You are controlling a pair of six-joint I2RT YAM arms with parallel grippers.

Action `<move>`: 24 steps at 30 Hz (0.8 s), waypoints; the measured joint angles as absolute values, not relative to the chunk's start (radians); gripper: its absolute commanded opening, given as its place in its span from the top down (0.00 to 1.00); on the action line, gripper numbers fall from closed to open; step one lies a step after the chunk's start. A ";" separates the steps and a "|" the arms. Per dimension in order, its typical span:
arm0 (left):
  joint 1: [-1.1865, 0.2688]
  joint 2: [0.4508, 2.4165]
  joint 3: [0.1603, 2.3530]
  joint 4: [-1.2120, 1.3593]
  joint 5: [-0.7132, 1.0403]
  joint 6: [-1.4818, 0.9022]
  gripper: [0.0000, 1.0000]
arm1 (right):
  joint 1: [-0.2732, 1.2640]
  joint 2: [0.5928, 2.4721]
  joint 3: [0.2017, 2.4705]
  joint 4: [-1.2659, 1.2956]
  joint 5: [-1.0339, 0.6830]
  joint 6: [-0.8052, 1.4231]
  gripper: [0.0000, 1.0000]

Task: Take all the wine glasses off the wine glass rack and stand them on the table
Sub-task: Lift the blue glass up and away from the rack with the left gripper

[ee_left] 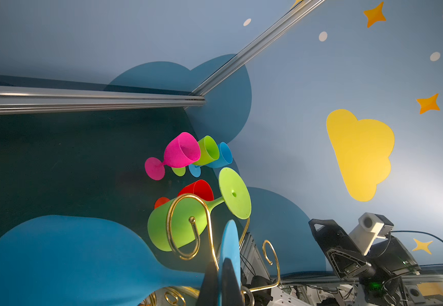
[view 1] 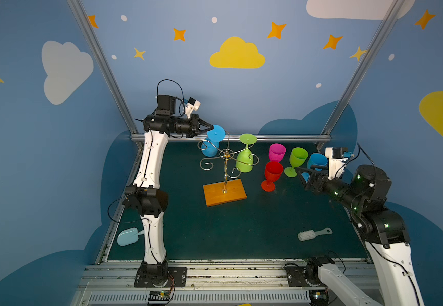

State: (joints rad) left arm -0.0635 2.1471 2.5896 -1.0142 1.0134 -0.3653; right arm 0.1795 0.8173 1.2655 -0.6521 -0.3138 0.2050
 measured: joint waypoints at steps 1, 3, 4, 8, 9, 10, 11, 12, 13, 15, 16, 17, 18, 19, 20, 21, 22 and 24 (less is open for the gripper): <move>-0.060 2.145 2.590 -1.014 1.014 -0.366 0.97 | 0.179 0.817 1.266 -0.653 -0.313 0.205 0.26; -0.049 2.144 2.590 -1.012 1.014 -0.367 0.97 | 0.179 0.816 1.266 -0.653 -0.313 0.205 0.26; -0.044 2.144 2.590 -1.010 1.013 -0.370 0.97 | 0.179 0.816 1.266 -0.654 -0.313 0.205 0.26; -0.004 2.143 2.590 -0.968 1.015 -0.407 0.97 | 0.179 0.815 1.266 -0.655 -0.310 0.204 0.26; 0.011 2.143 2.590 -0.947 1.017 -0.425 0.97 | 0.179 0.816 1.266 -0.655 -0.310 0.204 0.26; 0.026 2.143 2.590 -0.927 1.019 -0.443 0.97 | 0.179 0.816 1.266 -0.655 -0.309 0.204 0.26; 0.043 2.143 2.590 -0.902 1.021 -0.465 0.97 | 0.179 0.817 1.266 -0.655 -0.308 0.204 0.26; 0.059 2.143 2.590 -0.871 1.023 -0.488 0.97 | 0.179 0.818 1.266 -0.655 -0.307 0.204 0.26; 0.073 2.141 2.590 -0.844 1.024 -0.510 0.97 | 0.179 0.820 1.266 -0.654 -0.307 0.203 0.26; 0.101 2.134 2.589 -0.778 1.027 -0.562 0.97 | 0.179 0.827 1.267 -0.654 -0.307 0.202 0.26; 0.112 2.128 2.589 -0.747 1.029 -0.589 0.97 | 0.179 0.832 1.269 -0.653 -0.307 0.201 0.26; 0.120 2.120 2.588 -0.708 1.032 -0.619 0.97 | 0.179 0.839 1.272 -0.651 -0.307 0.200 0.26; 0.126 2.109 2.584 -0.663 1.037 -0.654 0.97 | 0.179 0.847 1.277 -0.649 -0.308 0.197 0.26; 0.129 2.096 2.574 -0.617 1.043 -0.689 0.97 | 0.179 0.856 1.282 -0.647 -0.308 0.194 0.26; 0.129 2.079 2.560 -0.560 1.052 -0.731 0.97 | 0.179 0.867 1.290 -0.643 -0.311 0.190 0.26; 0.128 2.062 2.545 -0.504 1.059 -0.772 0.97 | 0.179 0.876 1.294 -0.633 -0.315 0.185 0.26; 0.126 2.041 2.526 -0.436 1.066 -0.819 0.97 | 0.179 0.886 1.296 -0.619 -0.320 0.181 0.26; 0.122 2.009 2.508 -0.323 1.075 -0.900 0.97 | 0.180 0.907 1.296 -0.595 -0.334 0.176 0.26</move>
